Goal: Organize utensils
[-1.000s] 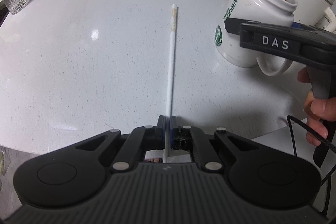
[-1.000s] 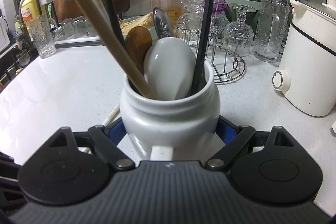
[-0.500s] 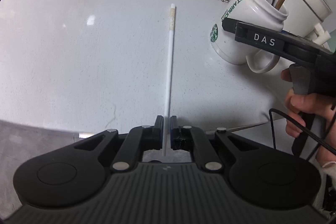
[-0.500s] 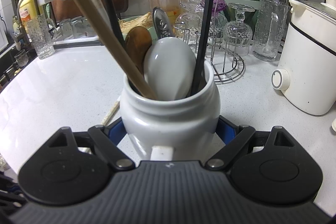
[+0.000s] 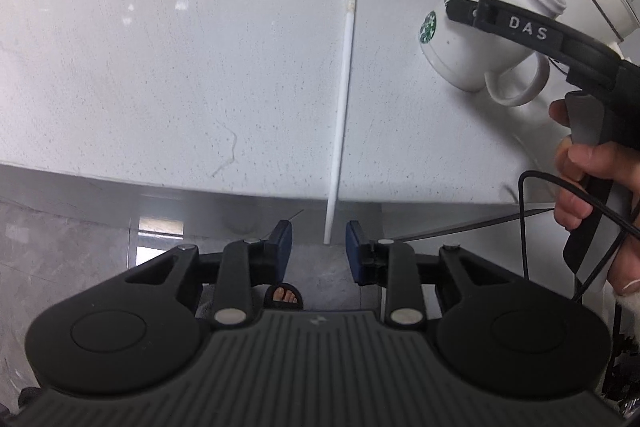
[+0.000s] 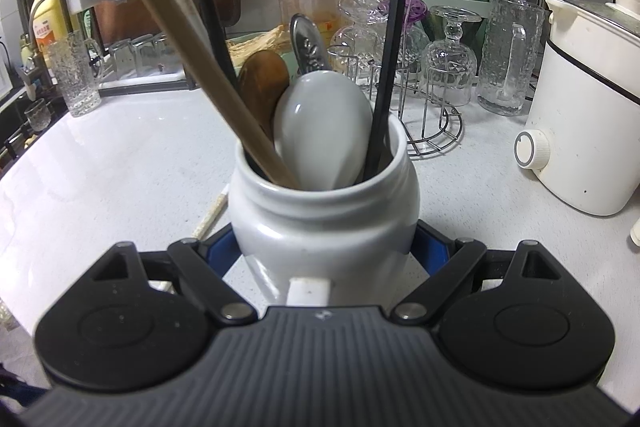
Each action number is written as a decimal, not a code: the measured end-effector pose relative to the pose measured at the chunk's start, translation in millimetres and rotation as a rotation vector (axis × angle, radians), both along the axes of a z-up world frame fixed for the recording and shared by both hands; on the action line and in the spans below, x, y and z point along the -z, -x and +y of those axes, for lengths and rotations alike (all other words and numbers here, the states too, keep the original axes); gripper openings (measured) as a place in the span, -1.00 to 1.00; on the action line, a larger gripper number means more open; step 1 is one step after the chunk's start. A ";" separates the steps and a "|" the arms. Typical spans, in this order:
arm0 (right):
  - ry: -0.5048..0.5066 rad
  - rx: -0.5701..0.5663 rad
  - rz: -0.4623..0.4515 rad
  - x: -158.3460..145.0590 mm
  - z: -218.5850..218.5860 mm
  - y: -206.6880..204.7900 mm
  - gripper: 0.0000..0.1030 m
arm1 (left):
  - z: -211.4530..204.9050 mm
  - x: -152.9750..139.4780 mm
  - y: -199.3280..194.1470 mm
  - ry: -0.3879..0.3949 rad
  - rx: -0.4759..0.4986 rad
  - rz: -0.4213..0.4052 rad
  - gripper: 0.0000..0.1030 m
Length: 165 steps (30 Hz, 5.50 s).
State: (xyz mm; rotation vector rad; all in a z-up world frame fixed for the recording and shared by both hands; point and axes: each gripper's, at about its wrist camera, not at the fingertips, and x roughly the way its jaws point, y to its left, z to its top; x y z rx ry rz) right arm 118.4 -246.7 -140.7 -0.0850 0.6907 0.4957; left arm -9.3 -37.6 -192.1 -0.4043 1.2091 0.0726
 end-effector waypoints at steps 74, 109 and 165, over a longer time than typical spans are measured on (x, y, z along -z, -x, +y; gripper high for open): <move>0.000 0.152 -0.014 2.7 26.4 -4.1 0.77 | 13.3 -285.8 -103.1 -0.229 0.626 -0.240 -0.92; -0.009 0.092 -0.024 4.7 27.6 -11.4 0.77 | -71.3 -416.9 -125.3 -0.235 0.699 -0.510 -0.92; -0.044 0.020 0.026 -14.1 14.8 -21.8 1.00 | -53.8 -266.5 -136.1 -0.173 0.347 -0.419 0.87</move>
